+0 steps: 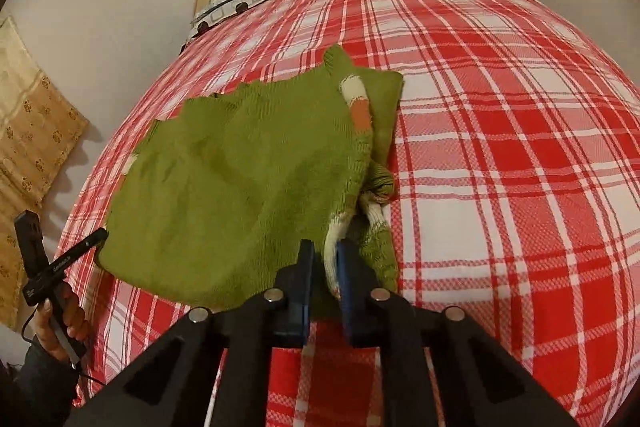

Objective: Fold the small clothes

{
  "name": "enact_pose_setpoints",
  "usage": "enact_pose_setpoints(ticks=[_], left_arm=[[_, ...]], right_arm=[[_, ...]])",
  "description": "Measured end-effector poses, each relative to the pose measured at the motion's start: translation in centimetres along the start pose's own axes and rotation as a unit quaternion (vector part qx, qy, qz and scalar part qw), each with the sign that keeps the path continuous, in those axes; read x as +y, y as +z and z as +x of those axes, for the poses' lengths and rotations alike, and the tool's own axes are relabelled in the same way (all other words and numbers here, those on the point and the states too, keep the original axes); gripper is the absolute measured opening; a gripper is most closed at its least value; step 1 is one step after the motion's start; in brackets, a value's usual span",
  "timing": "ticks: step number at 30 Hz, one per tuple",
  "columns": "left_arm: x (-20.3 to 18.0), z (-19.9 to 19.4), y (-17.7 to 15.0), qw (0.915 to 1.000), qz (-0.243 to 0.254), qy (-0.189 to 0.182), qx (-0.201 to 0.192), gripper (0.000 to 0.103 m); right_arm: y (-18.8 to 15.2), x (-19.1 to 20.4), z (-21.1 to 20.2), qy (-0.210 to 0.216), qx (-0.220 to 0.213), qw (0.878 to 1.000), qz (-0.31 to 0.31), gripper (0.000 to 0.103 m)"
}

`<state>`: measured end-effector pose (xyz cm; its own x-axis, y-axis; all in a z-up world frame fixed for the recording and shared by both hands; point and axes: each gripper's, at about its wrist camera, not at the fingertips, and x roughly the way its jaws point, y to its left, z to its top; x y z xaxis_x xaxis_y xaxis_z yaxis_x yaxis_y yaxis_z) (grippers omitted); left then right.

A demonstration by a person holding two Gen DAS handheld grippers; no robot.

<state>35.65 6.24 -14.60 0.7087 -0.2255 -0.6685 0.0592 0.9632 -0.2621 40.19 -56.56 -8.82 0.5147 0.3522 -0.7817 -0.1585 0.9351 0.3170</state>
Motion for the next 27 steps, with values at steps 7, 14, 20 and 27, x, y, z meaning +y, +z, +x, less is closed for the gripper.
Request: enact_pose_setpoints(ticks=[7, 14, 20, 27], left_arm=[[-0.1, 1.5, 0.0, 0.9997, 0.003, 0.017, 0.018, 0.060], [-0.6, 2.2, -0.3, 0.9991, 0.017, -0.009, 0.038, 0.010], [-0.1, 0.0, -0.9, 0.9993, 0.017, -0.024, 0.022, 0.005], [1.0, 0.2, -2.1, 0.9985, 0.006, -0.029, 0.046, 0.008]], right_arm=[[0.3, -0.7, 0.0, -0.002, -0.021, 0.999, 0.025, 0.050], [0.7, -0.1, 1.2, -0.016, -0.014, 1.000, 0.004, 0.066], [0.1, 0.3, 0.0, -0.039, -0.005, 0.999, -0.014, 0.005], [-1.5, -0.6, 0.1, -0.061, 0.022, 0.997, -0.040, 0.006]])
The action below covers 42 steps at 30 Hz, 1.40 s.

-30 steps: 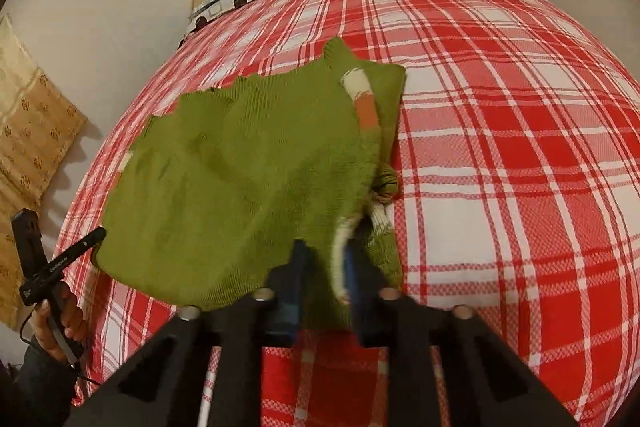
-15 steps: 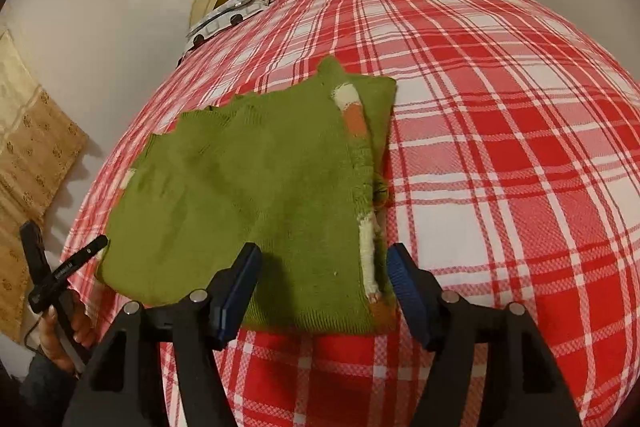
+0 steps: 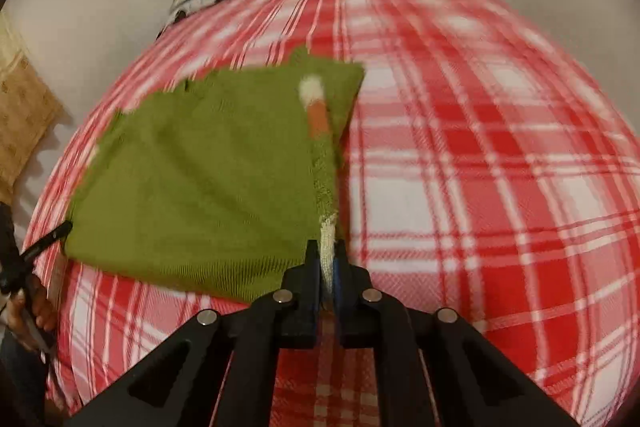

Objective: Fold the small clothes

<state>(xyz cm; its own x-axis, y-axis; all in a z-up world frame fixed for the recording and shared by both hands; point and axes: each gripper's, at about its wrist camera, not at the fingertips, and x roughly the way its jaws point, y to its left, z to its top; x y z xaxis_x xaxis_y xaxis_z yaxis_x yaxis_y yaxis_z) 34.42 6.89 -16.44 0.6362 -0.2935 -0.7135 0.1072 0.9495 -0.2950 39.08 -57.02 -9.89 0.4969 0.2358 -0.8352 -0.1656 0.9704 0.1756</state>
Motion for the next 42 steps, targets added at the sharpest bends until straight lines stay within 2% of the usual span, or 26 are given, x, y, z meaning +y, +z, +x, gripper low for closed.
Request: enact_pose_setpoints(ticks=[2, 3, 4, 5, 6, 9, 11, 12, 14, 15, 16, 18, 20, 22, 24, 25, 26, 27, 30, 34, 36, 38, 40, 41, 42], left_arm=[[-0.1, 0.3, 0.3, 0.9999, 0.001, 0.012, 0.001, 0.011], [-0.1, 0.4, 0.4, 1.0000, 0.000, 0.010, 0.001, 0.012], [0.0, 0.6, 0.3, 0.9999, -0.003, 0.013, 0.003, 0.018], [0.2, 0.7, 0.2, 0.9998, -0.007, 0.016, 0.004, 0.025], [0.4, 0.7, 0.0, 0.9998, -0.014, 0.015, 0.003, 0.027], [0.7, 0.7, -0.4, 0.9996, -0.026, 0.006, 0.001, 0.030], [0.7, 0.6, -0.5, 0.9996, -0.028, 0.004, -0.003, 0.034], [0.7, 0.6, -0.6, 0.9996, -0.027, 0.004, -0.003, 0.034], [0.3, 0.6, -0.8, 0.9998, -0.017, 0.007, -0.006, 0.034], [0.0, 0.7, -0.9, 0.9998, -0.006, 0.017, -0.005, 0.034], [-0.3, 0.8, -0.9, 0.9997, 0.000, 0.022, -0.003, 0.034], [-0.6, 1.2, -1.0, 0.9995, 0.009, 0.029, 0.006, 0.034], [-0.4, 1.2, -0.9, 0.9996, 0.008, 0.026, 0.006, 0.035], [-0.1, 1.2, -1.0, 0.9998, 0.002, 0.017, 0.006, 0.035], [0.3, 1.1, -1.0, 0.9999, -0.006, 0.007, 0.006, 0.035], [0.4, 1.2, -0.9, 0.9999, -0.009, 0.003, 0.006, 0.035], [0.4, 1.2, -0.9, 0.9999, -0.011, 0.001, 0.006, 0.035], [0.5, 1.2, -0.9, 0.9999, -0.012, -0.002, 0.006, 0.035], [0.4, 1.1, -1.0, 0.9999, -0.014, -0.004, 0.005, 0.035], [0.5, 1.1, -1.0, 0.9999, -0.015, -0.006, 0.004, 0.035], [0.5, 1.1, -1.0, 0.9998, -0.017, -0.008, 0.004, 0.035], [0.6, 1.0, -1.0, 0.9997, -0.021, -0.013, 0.002, 0.035], [0.9, 0.9, -1.0, 0.9994, -0.028, -0.020, 0.001, 0.035], [1.0, 0.8, -1.1, 0.9992, -0.032, -0.024, 0.000, 0.035], [1.1, 0.8, -1.1, 0.9991, -0.034, -0.026, -0.001, 0.035]], right_arm=[[0.2, 0.6, -0.1, -0.021, -0.012, 1.000, -0.008, 0.008], [0.6, 0.8, -0.3, -0.029, -0.012, 0.999, -0.005, 0.018], [0.9, 1.2, -0.7, -0.043, -0.018, 0.999, -0.008, 0.046], [1.4, 1.9, -1.5, -0.057, -0.032, 0.998, -0.017, 0.061], [1.8, 2.5, -2.2, -0.062, -0.049, 0.997, -0.022, 0.067], [3.6, 5.6, -3.9, -0.028, -0.086, 0.995, -0.045, 0.067], [4.8, 8.3, -3.7, 0.042, -0.087, 0.993, -0.061, 0.067], [5.3, 9.7, -2.9, 0.099, -0.072, 0.990, -0.067, 0.067], [6.2, 12.0, -0.7, 0.164, -0.039, 0.983, -0.077, 0.067], [6.5, 12.6, 0.3, 0.167, -0.029, 0.982, -0.078, 0.067], [7.3, 12.8, 2.1, 0.158, -0.012, 0.985, -0.066, 0.067], [8.5, 11.8, 4.4, 0.129, -0.009, 0.991, -0.039, 0.067], [10.2, 8.1, 7.5, 0.074, 0.010, 0.997, 0.024, 0.067], [11.1, 4.3, 9.2, 0.040, 0.027, 0.995, 0.086, 0.067], [11.7, 2.2, 8.6, 0.028, 0.006, 0.993, 0.110, 0.067], [12.0, 1.7, 7.9, -0.006, -0.002, 0.994, 0.113, 0.067], [12.1, 1.6, 7.5, -0.020, -0.010, 0.993, 0.113, 0.067], [12.2, 1.5, 6.7, -0.018, -0.022, 0.993, 0.115, 0.067], [11.8, 4.1, 5.2, 0.041, -0.031, 0.995, 0.091, 0.067], [9.9, 13.2, 4.3, 0.137, -0.032, 0.990, -0.024, 0.067], [8.5, 15.9, 4.1, 0.139, -0.037, 0.987, -0.068, 0.067], [7.3, 18.0, 5.4, 0.161, -0.012, 0.984, -0.081, 0.067], [5.6, 19.2, 8.5, 0.187, 0.054, 0.979, -0.054, 0.067], [4.6, 20.3, 8.7, 0.207, 0.063, 0.974, -0.065, 0.068], [3.5, 21.7, 8.0, 0.205, 0.045, 0.972, -0.102, 0.069]])
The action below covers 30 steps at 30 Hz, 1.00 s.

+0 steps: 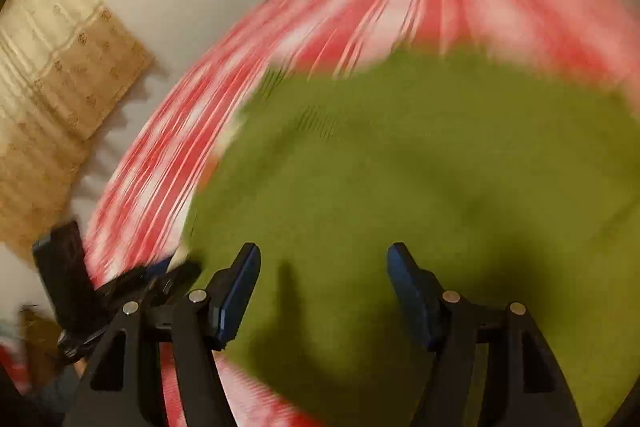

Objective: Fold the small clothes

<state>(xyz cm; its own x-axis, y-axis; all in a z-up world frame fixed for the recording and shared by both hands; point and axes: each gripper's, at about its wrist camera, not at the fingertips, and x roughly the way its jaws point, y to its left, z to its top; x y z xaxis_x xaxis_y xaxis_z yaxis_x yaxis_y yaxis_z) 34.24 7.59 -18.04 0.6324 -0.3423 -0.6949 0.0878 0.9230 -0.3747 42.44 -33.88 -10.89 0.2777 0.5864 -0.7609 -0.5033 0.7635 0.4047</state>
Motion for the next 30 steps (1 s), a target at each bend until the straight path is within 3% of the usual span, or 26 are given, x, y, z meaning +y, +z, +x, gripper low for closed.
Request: enact_pose_setpoints(ticks=[3, 5, 6, 8, 11, 13, 16, 17, 19, 21, 23, 25, 27, 30], left_arm=[[0.1, -0.1, 0.0, 1.0000, -0.004, -0.006, -0.001, 0.035], [0.2, -0.1, 0.0, 0.9999, -0.006, -0.008, -0.001, 0.035], [0.2, -0.1, -0.1, 0.9999, -0.008, -0.010, -0.001, 0.035], [0.2, -0.1, -0.1, 0.9999, -0.010, -0.010, 0.000, 0.035], [0.1, 0.0, -0.1, 1.0000, -0.006, -0.005, 0.000, 0.035], [0.1, 0.0, -0.1, 1.0000, -0.006, -0.005, 0.000, 0.036], [0.1, 0.1, 0.0, 1.0000, -0.004, -0.005, 0.001, 0.038], [0.0, 0.1, 0.0, 1.0000, -0.002, -0.005, 0.001, 0.039], [-0.2, 0.2, 0.0, 1.0000, 0.005, -0.001, 0.002, 0.043], [-0.5, 0.1, 0.0, 0.9999, 0.011, 0.001, 0.001, 0.051], [-0.8, -0.1, 0.0, 0.9998, 0.017, 0.013, -0.005, 0.071], [-0.8, -0.2, 0.0, 0.9994, 0.020, 0.026, -0.010, 0.081], [-0.8, 0.0, 0.0, 0.9994, 0.021, 0.028, -0.006, 0.083], [-0.9, 0.0, 0.0, 0.9990, 0.025, 0.036, -0.004, 0.083]], right_arm=[[-0.7, 1.7, -0.3, 0.001, 0.001, 0.999, -0.053, 0.069], [-0.5, 0.6, -1.6, 0.023, -0.016, 0.999, -0.028, 0.069], [-0.3, 0.4, -1.8, 0.007, -0.027, 0.999, -0.022, 0.069], [0.1, -1.1, -2.7, -0.067, -0.056, 0.996, -0.013, 0.069], [0.6, -6.8, -3.7, -0.137, -0.056, 0.985, 0.085, 0.069], [0.6, -10.2, -5.8, -0.130, -0.092, 0.975, 0.151, 0.069], [-0.5, -12.2, -7.5, -0.165, -0.106, 0.964, 0.180, 0.069], [-1.0, -12.8, -7.4, -0.149, -0.104, 0.966, 0.183, 0.069], [-1.5, -12.9, -7.1, -0.142, -0.097, 0.973, 0.153, 0.069], [-1.7, -10.6, -8.6, -0.181, -0.106, 0.970, 0.124, 0.069], [-2.3, -8.8, -9.3, -0.172, -0.118, 0.973, 0.095, 0.069], [-2.9, -7.5, -7.6, -0.166, -0.079, 0.981, 0.067, 0.069], [-3.5, -7.1, -5.8, -0.196, -0.033, 0.979, 0.040, 0.069], [-4.6, -5.7, -6.2, -0.224, -0.045, 0.974, 0.009, 0.069]])
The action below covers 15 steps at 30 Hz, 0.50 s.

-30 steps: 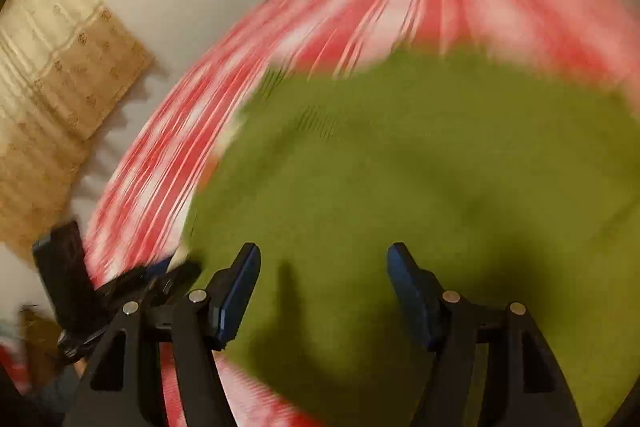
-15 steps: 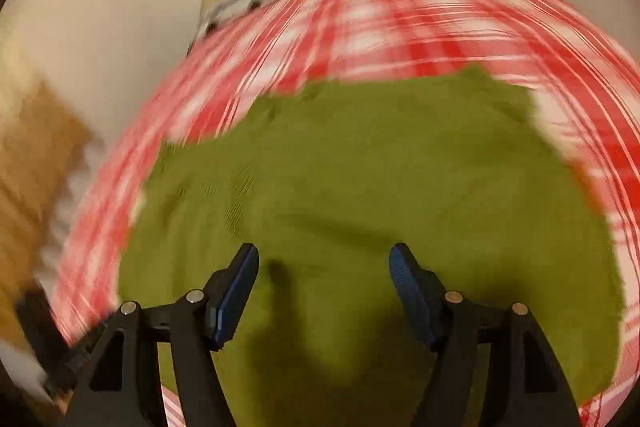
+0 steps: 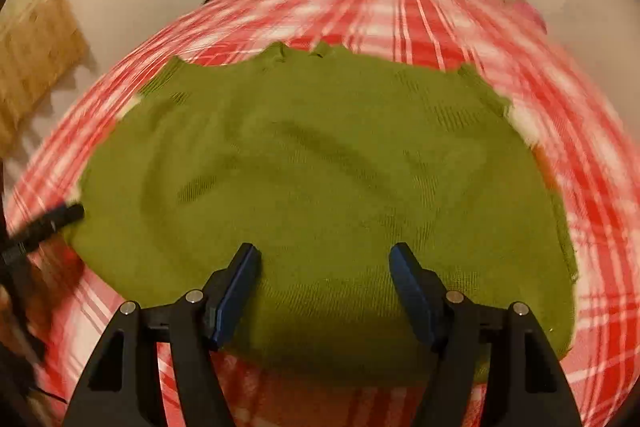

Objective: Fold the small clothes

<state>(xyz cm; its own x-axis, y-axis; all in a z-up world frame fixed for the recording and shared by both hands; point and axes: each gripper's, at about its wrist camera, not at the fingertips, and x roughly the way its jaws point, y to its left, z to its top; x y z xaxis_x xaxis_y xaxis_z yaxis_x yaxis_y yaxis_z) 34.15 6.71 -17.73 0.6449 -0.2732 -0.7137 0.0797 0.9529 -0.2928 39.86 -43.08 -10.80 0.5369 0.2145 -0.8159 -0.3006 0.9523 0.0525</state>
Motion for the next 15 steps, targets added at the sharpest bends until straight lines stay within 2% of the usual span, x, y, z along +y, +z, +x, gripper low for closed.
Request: enact_pose_setpoints(ticks=[3, 4, 8, 12, 15], left_arm=[[-0.4, 0.1, 0.0, 0.9999, 0.008, 0.013, 0.001, 0.083], [-0.4, 0.1, 0.0, 0.9998, 0.009, 0.015, 0.002, 0.083], [-0.3, 0.1, 0.0, 0.9999, 0.008, 0.014, 0.005, 0.085], [-0.1, -0.5, 0.2, 0.9999, 0.003, 0.008, 0.007, 0.085], [1.2, -1.5, 0.4, 0.9998, -0.016, -0.008, 0.009, 0.085]], right_arm=[[-0.6, -0.6, -1.1, 0.032, -0.002, 0.999, 0.037, 0.069], [-0.9, -0.5, -0.9, 0.028, 0.005, 0.999, 0.035, 0.069], [-1.6, 0.8, -1.4, -0.011, -0.001, 1.000, -0.007, 0.070], [-1.0, 2.0, -2.3, -0.007, -0.014, 1.000, -0.011, 0.070], [-0.9, 4.9, -3.0, -0.004, -0.029, 0.997, -0.067, 0.070]])
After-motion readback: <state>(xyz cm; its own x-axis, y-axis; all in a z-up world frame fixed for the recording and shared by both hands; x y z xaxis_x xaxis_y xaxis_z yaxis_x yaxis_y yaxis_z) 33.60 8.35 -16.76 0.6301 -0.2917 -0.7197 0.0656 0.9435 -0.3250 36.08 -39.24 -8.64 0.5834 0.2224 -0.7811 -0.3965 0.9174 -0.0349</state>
